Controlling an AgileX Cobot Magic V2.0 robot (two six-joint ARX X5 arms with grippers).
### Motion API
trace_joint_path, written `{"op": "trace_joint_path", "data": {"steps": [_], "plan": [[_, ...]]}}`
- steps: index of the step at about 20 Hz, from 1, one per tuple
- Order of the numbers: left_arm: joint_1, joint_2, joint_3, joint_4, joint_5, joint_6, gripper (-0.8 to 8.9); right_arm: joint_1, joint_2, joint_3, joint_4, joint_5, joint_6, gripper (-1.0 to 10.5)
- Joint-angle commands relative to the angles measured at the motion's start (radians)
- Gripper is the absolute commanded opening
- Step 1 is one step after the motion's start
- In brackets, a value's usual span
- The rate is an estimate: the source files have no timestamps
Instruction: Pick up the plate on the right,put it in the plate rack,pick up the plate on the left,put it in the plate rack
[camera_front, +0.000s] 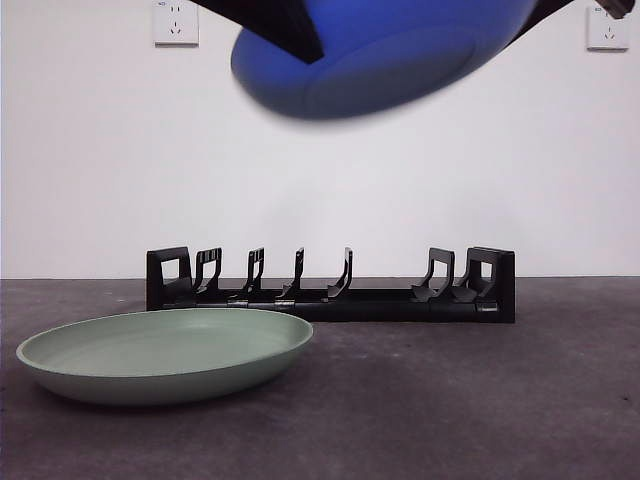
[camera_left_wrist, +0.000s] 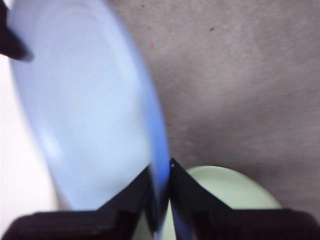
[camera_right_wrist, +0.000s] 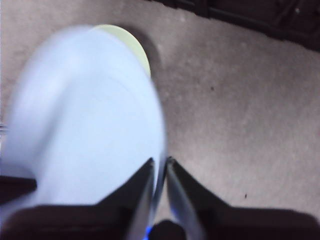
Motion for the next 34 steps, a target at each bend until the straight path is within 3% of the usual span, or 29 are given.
{"op": "trace_joint_path", "data": {"steps": [1,4,7,10,13,17,21,26,31,34], "plan": [[0.003,0.004,-0.012,-0.038,0.019,-0.122,-0.08,-0.007,0.001,0.004,0.03,-0.033,-0.006,3.1],[0.003,0.004,-0.012,-0.038,0.067,-0.175,-0.08,-0.007,-0.006,0.005,0.074,-0.083,0.009,3.5],[0.006,0.004,-0.012,-0.035,0.085,-0.248,-0.08,-0.007,-0.051,0.006,0.205,-0.071,0.073,3.5],[0.032,0.004,-0.012,-0.017,0.108,-0.35,-0.08,-0.008,-0.138,0.005,0.308,0.103,0.134,3.5],[0.123,0.001,-0.012,0.102,0.227,-0.514,-0.08,-0.007,-0.234,0.005,0.308,0.302,0.113,3.5],[0.279,-0.001,-0.012,0.34,0.379,-0.785,-0.08,-0.008,-0.315,0.005,0.204,0.32,0.081,3.5],[0.444,-0.001,-0.012,0.466,0.476,-0.969,-0.08,-0.007,-0.321,0.0,0.053,0.32,0.071,3.5],[0.617,0.003,-0.012,0.515,0.546,-1.006,-0.08,-0.007,-0.311,-0.101,0.023,0.307,0.069,3.5],[0.719,0.069,-0.012,0.573,0.629,-1.026,-0.08,-0.006,-0.311,-0.314,0.14,0.165,0.081,3.5],[0.742,0.145,-0.012,0.62,0.631,-1.024,-0.08,0.007,-0.311,-0.409,0.196,0.154,0.085,3.5]]}}
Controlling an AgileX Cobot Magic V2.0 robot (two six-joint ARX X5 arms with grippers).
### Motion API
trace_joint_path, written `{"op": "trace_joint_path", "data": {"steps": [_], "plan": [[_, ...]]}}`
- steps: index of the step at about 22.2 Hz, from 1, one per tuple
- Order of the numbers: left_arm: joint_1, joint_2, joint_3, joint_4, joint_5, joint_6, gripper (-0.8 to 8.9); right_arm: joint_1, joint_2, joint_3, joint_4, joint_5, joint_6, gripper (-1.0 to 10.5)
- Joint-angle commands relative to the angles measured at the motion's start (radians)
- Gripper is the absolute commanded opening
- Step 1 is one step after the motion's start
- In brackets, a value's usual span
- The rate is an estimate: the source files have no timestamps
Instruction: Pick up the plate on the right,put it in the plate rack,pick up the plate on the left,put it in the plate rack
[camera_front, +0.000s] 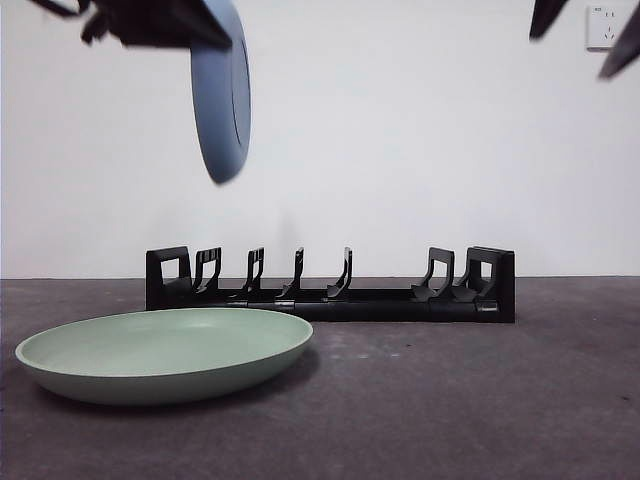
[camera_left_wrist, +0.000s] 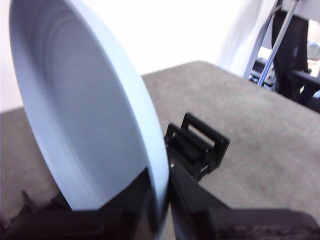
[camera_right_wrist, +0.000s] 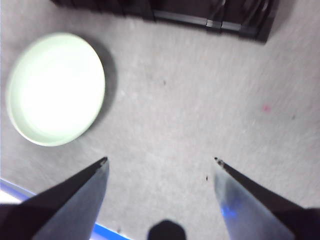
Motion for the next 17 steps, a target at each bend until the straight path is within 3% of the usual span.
{"op": "trace_joint_path", "data": {"steps": [1,8,17], "plan": [[0.014,0.052,-0.002,0.055,0.008,0.005,-0.08,0.02,0.001,-0.054,0.023,-0.003,0.01,3.5],[0.031,0.215,-0.002,0.115,0.007,0.055,-0.08,0.084,0.001,-0.14,0.092,0.001,0.036,3.5],[0.031,0.301,-0.002,0.128,-0.003,0.11,-0.08,0.138,0.001,-0.142,0.119,0.008,0.049,3.5]]}}
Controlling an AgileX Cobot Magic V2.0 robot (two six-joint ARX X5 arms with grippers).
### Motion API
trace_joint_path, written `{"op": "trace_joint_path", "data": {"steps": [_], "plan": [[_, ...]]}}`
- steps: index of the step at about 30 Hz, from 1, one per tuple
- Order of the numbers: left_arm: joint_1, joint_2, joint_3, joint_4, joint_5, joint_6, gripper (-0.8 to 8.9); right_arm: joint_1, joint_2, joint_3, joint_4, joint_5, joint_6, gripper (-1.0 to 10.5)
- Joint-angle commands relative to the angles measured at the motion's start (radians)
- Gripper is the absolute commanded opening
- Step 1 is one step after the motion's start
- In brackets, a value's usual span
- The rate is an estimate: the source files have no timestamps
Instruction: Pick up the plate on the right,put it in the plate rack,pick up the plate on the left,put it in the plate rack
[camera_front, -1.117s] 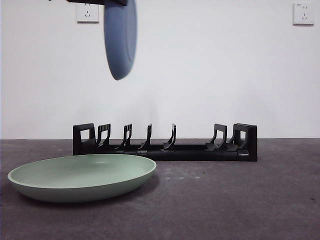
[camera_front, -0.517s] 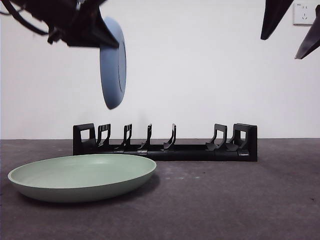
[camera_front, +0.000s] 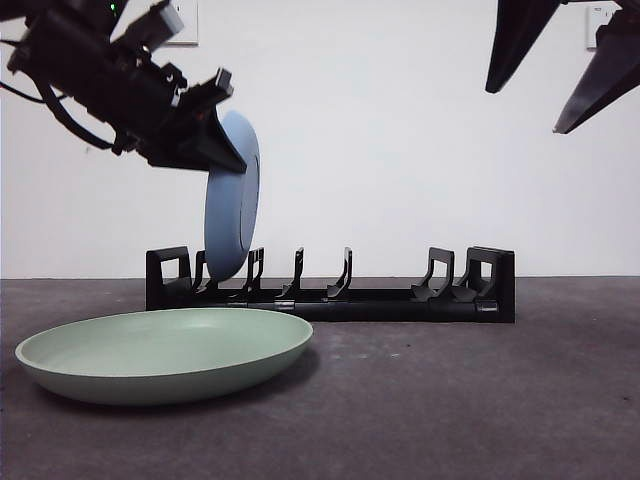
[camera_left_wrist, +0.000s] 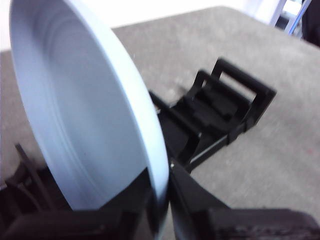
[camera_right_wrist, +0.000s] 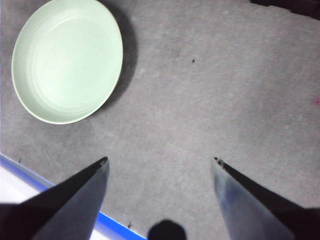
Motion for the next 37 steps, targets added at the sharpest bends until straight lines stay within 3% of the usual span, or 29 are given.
{"op": "trace_joint_path", "data": {"steps": [1,19,21,26,37], "plan": [[0.003,0.026,-0.002,0.021,-0.003,0.05,-0.08,0.012,0.0,-0.011,0.011,0.007,0.013,3.5],[0.001,0.08,-0.002,0.004,-0.071,0.084,0.02,0.038,0.0,-0.012,0.039,0.054,0.03,3.5],[0.0,0.08,-0.002,-0.003,-0.07,0.084,0.26,0.038,0.0,-0.012,0.04,0.054,0.03,3.5],[-0.002,0.08,-0.002,-0.013,-0.054,0.084,1.95,0.038,0.0,-0.012,0.04,0.054,0.03,3.5],[-0.005,0.063,-0.002,-0.034,-0.014,0.082,1.94,0.038,0.0,-0.012,0.037,0.054,0.03,3.5]]}}
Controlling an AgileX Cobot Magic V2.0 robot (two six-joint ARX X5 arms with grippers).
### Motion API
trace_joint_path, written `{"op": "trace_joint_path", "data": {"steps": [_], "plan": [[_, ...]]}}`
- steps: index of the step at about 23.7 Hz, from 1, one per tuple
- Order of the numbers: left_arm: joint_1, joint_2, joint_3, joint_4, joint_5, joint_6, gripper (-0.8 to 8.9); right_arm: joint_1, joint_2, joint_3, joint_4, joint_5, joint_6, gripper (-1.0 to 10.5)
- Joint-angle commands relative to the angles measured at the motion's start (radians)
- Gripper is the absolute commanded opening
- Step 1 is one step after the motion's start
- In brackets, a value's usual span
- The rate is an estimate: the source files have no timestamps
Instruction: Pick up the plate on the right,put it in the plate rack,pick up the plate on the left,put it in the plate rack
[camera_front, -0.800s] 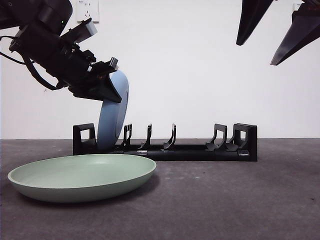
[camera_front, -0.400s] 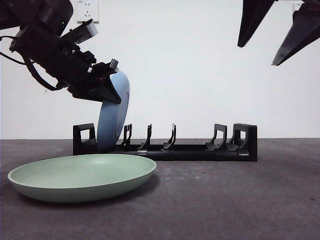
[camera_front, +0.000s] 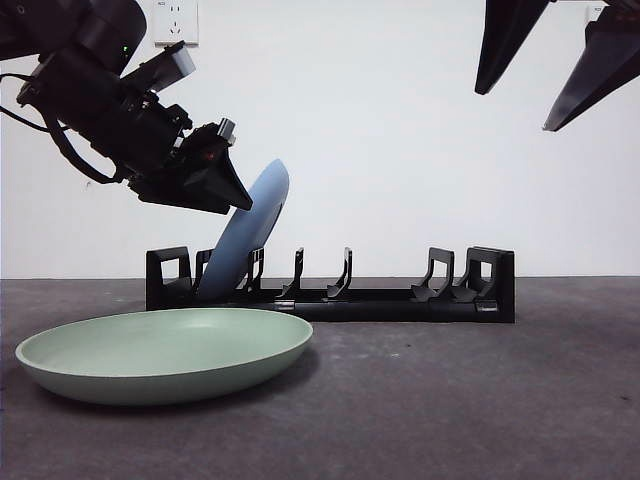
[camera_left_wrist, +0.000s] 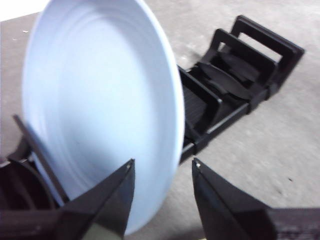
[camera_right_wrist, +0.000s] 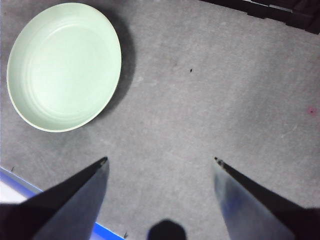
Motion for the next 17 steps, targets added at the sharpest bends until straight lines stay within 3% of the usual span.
{"op": "trace_joint_path", "data": {"steps": [1,10,17], "plan": [[-0.004,-0.015,-0.002,-0.018,0.015,0.008,1.94,0.002,0.0,-0.012,0.004,0.003,0.007,3.5],[-0.002,-0.201,-0.002,-0.134,0.016,0.01,1.94,0.002,0.0,-0.012,0.027,0.002,0.007,3.5],[-0.002,-0.453,0.001,-0.411,0.016,0.059,1.94,0.004,0.008,-0.012,0.101,-0.042,0.015,3.5]]}}
